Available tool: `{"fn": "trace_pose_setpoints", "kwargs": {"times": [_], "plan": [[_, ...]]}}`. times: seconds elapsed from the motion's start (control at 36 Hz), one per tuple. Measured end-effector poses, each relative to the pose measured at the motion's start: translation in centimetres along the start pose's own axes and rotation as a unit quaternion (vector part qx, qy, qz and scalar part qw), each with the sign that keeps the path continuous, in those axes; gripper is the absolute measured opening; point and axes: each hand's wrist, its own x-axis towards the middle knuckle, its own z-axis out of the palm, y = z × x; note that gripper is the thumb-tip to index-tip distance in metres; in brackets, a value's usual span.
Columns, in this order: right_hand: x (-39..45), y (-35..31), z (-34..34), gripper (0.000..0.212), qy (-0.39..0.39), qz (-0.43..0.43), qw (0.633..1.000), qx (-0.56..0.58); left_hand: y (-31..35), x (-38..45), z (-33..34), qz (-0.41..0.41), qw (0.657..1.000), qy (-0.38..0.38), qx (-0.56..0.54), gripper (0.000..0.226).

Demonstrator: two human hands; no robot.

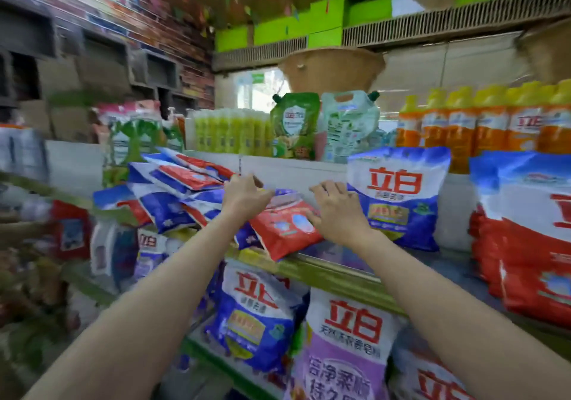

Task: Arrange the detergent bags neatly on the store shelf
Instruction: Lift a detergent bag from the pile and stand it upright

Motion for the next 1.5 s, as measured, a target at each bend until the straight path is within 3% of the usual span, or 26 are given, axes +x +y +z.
{"fn": "trace_pose_setpoints", "kwargs": {"times": [0.14,0.19,0.31,0.36,0.5,0.61,0.72,0.78,0.83,0.89,0.97,1.06,1.22,1.31,1.36,1.42,1.5], "plan": [[5.6,-4.3,2.9,0.044,-0.013,-0.010,0.999,0.037,-5.6,4.1,-2.6,-0.047,0.997,0.030,0.051,0.047],[7.7,-5.2,3.8,0.040,-0.028,0.013,0.997,0.067,-7.6,5.4,-3.4,-0.062,0.993,0.005,0.099,0.047],[11.6,-5.6,6.2,0.033,-0.109,0.067,0.984,0.125,-9.9,7.9,-3.8,-0.054,0.983,-0.079,0.159,0.067],[12.8,-5.9,6.3,0.035,-0.154,0.103,0.978,0.094,-10.1,9.1,-4.0,-0.028,0.977,-0.091,0.192,0.071],[15.3,-5.4,8.6,0.051,-0.193,0.202,0.959,0.044,-10.1,11.3,-4.3,0.050,0.957,-0.086,0.272,0.033],[15.9,-4.8,9.5,0.071,-0.150,0.320,0.934,0.060,-9.8,12.3,-3.3,0.126,0.955,-0.047,0.265,0.036],[17.9,-3.0,12.4,0.092,-0.162,0.292,0.936,0.107,-9.7,12.9,-0.9,0.165,0.962,-0.139,0.167,0.029],[17.8,-3.6,11.9,0.075,-0.163,0.302,0.929,0.137,-9.7,13.1,-0.2,0.149,0.960,-0.183,0.151,0.031],[16.7,-5.3,9.7,0.037,-0.153,0.295,0.919,0.214,-9.5,13.0,0.0,0.148,0.961,-0.189,0.137,0.030],[16.3,-6.4,8.6,0.018,-0.114,0.306,0.908,0.262,-9.4,12.9,0.0,0.149,0.963,-0.186,0.124,0.027],[16.2,-7.3,8.4,0.032,-0.002,0.317,0.890,0.328,-9.0,12.8,-0.1,0.131,0.971,-0.178,0.092,0.029],[16.0,-8.2,6.8,0.036,0.077,0.263,0.888,0.370,-8.3,12.8,-0.3,0.105,0.984,-0.134,0.049,0.035],[16.2,-8.1,3.6,0.023,0.194,0.166,0.897,0.360,-7.9,13.0,-1.2,0.039,0.995,-0.085,0.019,0.056],[16.4,-7.1,2.1,0.020,0.231,0.147,0.906,0.324,-8.1,12.8,-1.5,0.017,0.997,-0.066,0.032,0.056],[16.7,-6.3,1.3,0.019,0.262,0.134,0.906,0.304,-7.7,12.4,-1.7,0.007,0.994,-0.097,0.041,0.053],[16.8,-5.6,0.8,0.019,0.301,0.116,0.902,0.287,-6.8,11.7,-1.6,-0.034,0.982,-0.185,-0.009,0.060],[16.4,-5.0,0.4,0.019,0.361,0.073,0.889,0.273,-5.2,10.6,-0.8,-0.108,0.923,-0.355,-0.106,0.084]]}}
